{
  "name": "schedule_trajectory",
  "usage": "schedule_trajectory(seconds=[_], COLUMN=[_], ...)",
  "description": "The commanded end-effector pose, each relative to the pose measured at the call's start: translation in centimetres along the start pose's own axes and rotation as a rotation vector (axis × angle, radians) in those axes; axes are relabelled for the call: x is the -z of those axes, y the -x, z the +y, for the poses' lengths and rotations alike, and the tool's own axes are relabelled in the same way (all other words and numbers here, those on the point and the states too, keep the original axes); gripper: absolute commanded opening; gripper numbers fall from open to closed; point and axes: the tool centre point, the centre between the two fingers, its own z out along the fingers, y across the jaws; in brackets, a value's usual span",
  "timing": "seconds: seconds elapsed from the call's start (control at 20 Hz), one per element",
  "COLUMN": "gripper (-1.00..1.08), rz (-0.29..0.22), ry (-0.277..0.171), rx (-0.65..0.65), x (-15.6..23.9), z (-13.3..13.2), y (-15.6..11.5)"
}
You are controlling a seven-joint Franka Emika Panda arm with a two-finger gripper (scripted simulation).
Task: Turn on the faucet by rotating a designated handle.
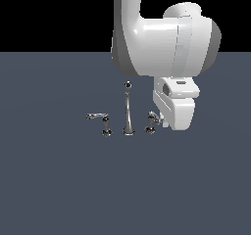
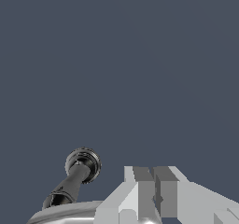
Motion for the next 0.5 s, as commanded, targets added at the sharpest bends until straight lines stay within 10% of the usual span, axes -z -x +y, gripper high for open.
schedule_trajectory(seconds=[0.0,0.45], gripper=[-1.00,-1.00], rz=[-0.002,-0.008], ry=[0.000,0.002], rx=[0.010,0.037], x=[0.0,0.0], z=[-0.4,-1.8], y=[1.3,6.7])
